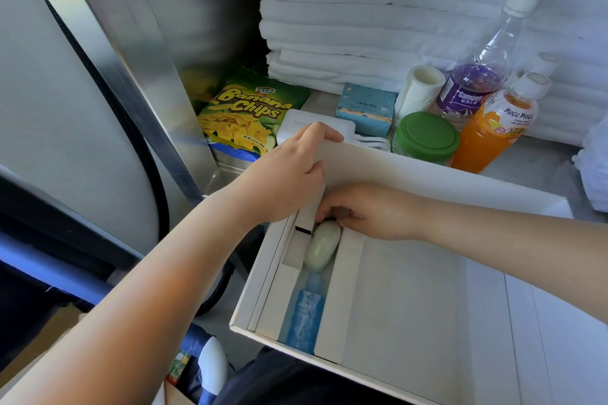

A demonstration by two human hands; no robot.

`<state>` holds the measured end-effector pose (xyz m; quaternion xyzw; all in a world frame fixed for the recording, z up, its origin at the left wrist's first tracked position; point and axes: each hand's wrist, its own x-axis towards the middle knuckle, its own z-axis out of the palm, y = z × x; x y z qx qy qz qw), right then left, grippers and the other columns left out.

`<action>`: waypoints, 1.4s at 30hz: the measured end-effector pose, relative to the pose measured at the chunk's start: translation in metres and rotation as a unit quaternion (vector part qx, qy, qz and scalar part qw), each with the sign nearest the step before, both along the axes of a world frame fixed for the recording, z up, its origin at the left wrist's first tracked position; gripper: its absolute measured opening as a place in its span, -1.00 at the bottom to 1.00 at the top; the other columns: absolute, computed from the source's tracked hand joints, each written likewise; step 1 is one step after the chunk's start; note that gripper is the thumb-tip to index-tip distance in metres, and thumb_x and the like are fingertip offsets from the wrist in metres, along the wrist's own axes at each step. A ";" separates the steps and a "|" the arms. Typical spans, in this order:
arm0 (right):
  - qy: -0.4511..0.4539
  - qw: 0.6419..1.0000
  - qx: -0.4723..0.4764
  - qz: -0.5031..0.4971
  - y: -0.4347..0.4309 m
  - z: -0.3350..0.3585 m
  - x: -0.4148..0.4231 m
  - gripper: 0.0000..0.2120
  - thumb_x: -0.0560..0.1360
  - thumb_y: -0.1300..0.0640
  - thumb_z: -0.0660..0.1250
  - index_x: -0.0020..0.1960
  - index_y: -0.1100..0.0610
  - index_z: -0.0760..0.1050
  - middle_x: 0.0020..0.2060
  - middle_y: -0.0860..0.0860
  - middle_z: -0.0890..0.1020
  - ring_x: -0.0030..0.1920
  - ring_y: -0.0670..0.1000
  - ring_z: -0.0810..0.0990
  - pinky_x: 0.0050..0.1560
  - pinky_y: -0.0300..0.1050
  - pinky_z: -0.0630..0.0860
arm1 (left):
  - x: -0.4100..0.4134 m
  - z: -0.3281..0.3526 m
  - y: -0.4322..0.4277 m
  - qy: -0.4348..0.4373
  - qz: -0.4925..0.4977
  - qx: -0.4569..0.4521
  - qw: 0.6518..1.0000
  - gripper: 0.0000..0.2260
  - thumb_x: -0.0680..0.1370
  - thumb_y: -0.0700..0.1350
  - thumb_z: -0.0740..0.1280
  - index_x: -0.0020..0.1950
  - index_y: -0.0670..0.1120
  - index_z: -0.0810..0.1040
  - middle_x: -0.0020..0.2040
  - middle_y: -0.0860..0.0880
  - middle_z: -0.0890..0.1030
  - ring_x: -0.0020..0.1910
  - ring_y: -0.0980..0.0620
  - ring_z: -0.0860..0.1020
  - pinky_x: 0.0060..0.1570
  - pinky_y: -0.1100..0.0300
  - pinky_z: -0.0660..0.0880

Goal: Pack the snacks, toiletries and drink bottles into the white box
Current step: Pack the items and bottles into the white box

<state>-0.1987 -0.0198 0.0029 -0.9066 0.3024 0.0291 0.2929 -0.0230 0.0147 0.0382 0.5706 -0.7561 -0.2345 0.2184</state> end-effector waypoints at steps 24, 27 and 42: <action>0.026 0.980 -0.182 0.071 -0.005 -0.003 -0.008 -0.87 0.57 0.10 0.24 0.05 0.15 0.45 -0.07 0.06 0.56 -0.04 0.07 0.51 -0.07 -0.09 0.40 | 0.000 0.003 0.001 0.000 -0.002 0.008 1.000 -0.67 0.60 -0.19 0.11 0.34 0.05 0.27 0.34 0.06 0.33 0.17 0.02 0.42 0.11 0.04 0.45; 0.029 0.978 -0.197 0.052 -0.002 -0.007 -0.008 -0.89 0.57 0.13 0.21 0.08 0.12 0.41 -0.17 0.04 0.53 -0.19 0.06 0.47 -0.23 -0.10 0.35 | 0.000 0.003 0.001 -0.001 0.000 0.007 1.000 -0.68 0.60 -0.17 0.11 0.34 0.05 0.27 0.34 0.05 0.33 0.17 0.04 0.41 0.11 0.09 0.44; -0.027 0.991 -0.128 0.030 -0.005 0.003 -0.001 -0.83 0.57 0.13 0.24 0.13 0.12 0.50 0.03 0.03 0.56 -0.01 -0.03 0.49 0.07 -0.18 0.39 | 0.000 0.001 0.001 -0.006 0.000 -0.006 1.000 -0.69 0.60 -0.10 0.16 0.33 0.06 0.27 0.26 0.09 0.35 0.01 0.09 0.41 -0.15 0.28 0.33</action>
